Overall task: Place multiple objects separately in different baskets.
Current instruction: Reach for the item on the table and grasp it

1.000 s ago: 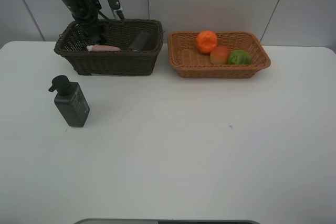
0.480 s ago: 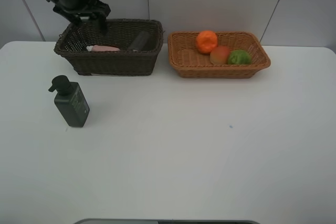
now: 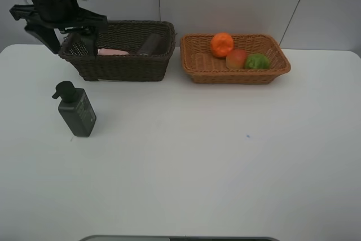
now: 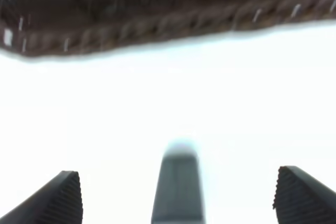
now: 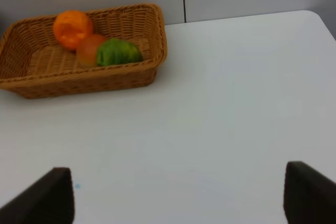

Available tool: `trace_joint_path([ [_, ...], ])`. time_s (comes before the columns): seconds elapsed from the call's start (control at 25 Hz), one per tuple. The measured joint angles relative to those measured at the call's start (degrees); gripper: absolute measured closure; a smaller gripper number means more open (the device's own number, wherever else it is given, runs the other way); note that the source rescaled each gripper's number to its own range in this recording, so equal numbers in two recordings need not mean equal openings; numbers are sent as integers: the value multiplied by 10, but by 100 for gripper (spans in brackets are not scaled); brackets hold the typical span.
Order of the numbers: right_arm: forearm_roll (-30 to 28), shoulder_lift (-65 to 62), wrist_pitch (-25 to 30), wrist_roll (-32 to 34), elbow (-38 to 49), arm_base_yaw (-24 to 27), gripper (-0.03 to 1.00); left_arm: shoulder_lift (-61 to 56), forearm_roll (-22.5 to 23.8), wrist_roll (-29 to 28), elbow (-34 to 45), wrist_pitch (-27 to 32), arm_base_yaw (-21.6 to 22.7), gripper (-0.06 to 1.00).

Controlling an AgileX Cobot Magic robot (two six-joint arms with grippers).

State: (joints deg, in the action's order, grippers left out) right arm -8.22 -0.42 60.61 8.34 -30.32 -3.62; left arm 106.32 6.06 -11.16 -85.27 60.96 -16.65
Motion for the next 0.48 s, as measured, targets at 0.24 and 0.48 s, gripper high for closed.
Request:
trace_joint_path([
  [0.24,0,0,0,0,0,0,9,-71,-4,-44,153,-63,-5,5],
  [0.48,0,0,0,0,0,0,9,-86,-13,-70,235,-92,-5,5],
])
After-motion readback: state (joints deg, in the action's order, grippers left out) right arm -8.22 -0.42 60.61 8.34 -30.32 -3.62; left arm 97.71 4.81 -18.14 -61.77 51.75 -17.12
